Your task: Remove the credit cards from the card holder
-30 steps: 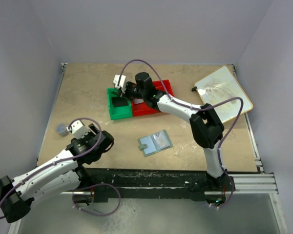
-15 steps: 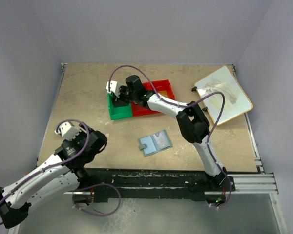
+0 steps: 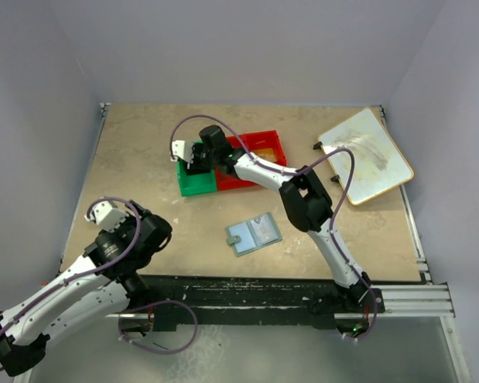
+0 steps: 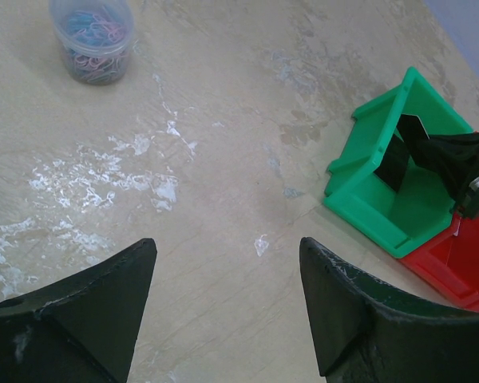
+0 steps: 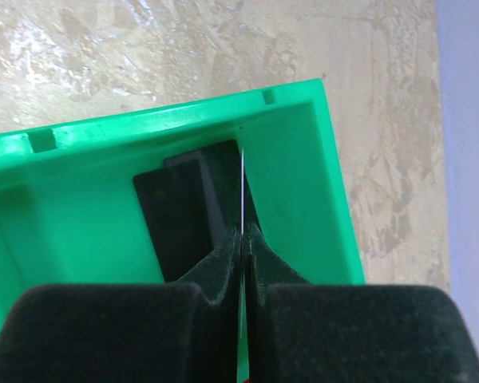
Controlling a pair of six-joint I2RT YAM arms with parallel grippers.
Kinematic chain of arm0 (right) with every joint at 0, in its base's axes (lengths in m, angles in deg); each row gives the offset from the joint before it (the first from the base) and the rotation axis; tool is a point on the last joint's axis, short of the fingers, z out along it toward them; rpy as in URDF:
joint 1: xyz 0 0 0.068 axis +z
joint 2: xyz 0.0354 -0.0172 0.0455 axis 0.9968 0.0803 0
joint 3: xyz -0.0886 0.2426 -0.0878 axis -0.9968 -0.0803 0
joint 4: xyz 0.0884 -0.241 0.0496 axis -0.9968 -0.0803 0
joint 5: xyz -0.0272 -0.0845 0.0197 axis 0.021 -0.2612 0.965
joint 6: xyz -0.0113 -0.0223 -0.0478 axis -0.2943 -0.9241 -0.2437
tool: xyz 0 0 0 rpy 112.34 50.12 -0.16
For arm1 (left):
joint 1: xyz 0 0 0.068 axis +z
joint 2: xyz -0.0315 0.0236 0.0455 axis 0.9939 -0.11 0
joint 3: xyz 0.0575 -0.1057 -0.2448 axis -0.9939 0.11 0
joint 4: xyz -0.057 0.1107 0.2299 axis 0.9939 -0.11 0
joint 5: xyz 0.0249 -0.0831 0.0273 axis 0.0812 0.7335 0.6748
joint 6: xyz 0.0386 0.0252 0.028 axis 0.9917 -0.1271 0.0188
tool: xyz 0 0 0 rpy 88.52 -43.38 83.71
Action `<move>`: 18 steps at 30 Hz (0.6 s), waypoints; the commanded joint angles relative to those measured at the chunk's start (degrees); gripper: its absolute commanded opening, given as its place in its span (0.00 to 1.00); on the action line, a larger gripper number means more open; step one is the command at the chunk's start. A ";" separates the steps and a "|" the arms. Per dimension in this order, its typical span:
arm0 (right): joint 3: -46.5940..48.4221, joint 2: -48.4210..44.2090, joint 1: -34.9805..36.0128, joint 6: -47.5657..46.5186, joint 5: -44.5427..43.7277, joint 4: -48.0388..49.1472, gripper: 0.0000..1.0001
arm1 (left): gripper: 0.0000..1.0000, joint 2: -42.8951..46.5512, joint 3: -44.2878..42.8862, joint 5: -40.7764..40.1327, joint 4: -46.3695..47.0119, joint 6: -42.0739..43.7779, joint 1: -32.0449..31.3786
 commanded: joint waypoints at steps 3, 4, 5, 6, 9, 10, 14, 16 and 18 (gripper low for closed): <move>2.19 0.67 0.15 -9.93 -5.75 -0.76 0.00 | 0.71 0.48 -1.89 -1.04 1.50 2.35 0.18; 2.13 1.02 0.16 -10.37 -6.13 -0.51 0.00 | 0.71 0.47 -1.95 -0.88 1.59 2.66 0.18; 2.27 1.43 0.20 -10.74 -6.30 -0.37 0.00 | 0.71 0.40 -2.11 -0.81 1.54 2.87 0.22; 2.37 1.78 0.35 -11.03 -6.50 -0.18 0.00 | 0.71 0.43 -2.14 -0.80 1.42 2.90 0.19; 2.29 2.65 1.12 -12.33 -7.91 1.28 0.00 | 0.71 0.52 -2.14 -0.81 1.50 2.90 0.18; 1.78 2.71 1.34 -12.88 -8.69 2.82 0.01 | 0.71 0.57 -2.24 -0.83 1.50 2.90 0.18; 3.14 3.91 1.73 -13.39 -9.58 2.87 0.05 | 0.72 0.58 -2.24 -0.81 1.45 3.01 0.18; 3.06 4.00 1.98 -13.20 -10.55 3.39 0.07 | 0.72 0.67 -2.37 -0.60 1.42 3.36 0.18; 2.37 3.38 2.00 -12.87 -10.28 3.44 0.08 | 0.72 0.77 -2.36 -0.51 1.51 3.43 0.18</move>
